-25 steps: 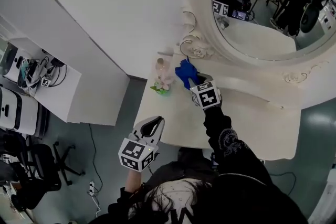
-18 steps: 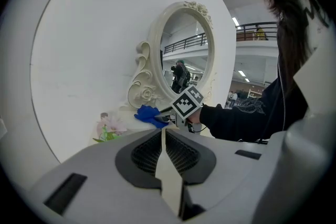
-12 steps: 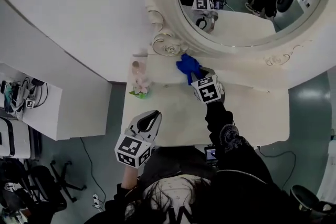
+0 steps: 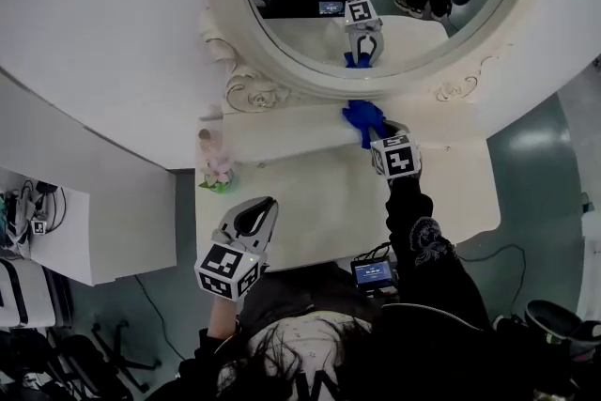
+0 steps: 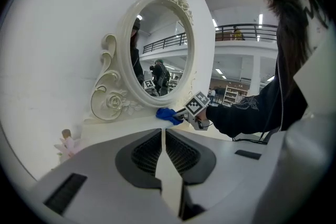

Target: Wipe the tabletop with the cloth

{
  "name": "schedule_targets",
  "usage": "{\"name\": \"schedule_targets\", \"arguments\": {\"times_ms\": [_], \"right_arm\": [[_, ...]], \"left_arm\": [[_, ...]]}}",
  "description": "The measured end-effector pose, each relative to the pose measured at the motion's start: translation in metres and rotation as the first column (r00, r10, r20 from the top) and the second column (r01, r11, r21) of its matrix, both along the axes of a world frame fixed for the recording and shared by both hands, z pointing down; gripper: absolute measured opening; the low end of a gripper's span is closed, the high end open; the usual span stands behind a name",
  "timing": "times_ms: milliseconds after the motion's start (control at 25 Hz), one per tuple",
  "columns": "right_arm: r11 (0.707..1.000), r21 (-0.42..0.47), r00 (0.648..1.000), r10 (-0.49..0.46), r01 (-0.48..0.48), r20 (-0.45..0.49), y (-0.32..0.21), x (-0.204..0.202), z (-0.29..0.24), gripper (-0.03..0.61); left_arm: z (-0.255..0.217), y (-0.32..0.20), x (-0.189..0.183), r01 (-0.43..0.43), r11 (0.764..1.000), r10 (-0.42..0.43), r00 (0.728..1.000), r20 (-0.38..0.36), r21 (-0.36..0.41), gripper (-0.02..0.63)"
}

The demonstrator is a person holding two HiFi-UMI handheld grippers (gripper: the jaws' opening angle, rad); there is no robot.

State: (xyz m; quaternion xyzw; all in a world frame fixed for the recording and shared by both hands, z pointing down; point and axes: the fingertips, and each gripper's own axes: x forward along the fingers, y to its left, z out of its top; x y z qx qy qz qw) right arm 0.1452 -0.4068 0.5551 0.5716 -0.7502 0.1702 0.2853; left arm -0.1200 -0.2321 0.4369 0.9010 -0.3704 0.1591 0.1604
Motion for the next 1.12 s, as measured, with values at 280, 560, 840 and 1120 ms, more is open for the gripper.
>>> {"name": "schedule_targets", "arguments": {"times_ms": [280, 560, 840, 1120], "right_arm": [[0.973, 0.0, 0.972, 0.231, -0.231, 0.028, 0.017, 0.11, 0.002, 0.087], [0.891, 0.013, 0.89, 0.453, -0.454, 0.05, 0.038, 0.194, -0.003, 0.087], [0.837, 0.015, 0.835, 0.543, -0.546, 0.093, 0.051, 0.211, -0.006, 0.087], [0.896, 0.069, 0.89, 0.424, -0.439, 0.165, 0.056, 0.148, -0.043, 0.087]], "left_arm": [[-0.001, -0.007, 0.014, -0.03, 1.0, 0.03, 1.0, -0.002, 0.005, 0.002], [-0.002, -0.001, 0.009, -0.017, 1.0, 0.017, 1.0, 0.018, -0.009, 0.002], [0.002, 0.003, -0.012, 0.024, 1.0, -0.024, 0.999, 0.027, -0.018, 0.003], [0.006, 0.013, -0.035, 0.043, 0.999, -0.042, 0.999, 0.029, -0.024, 0.003]]}}
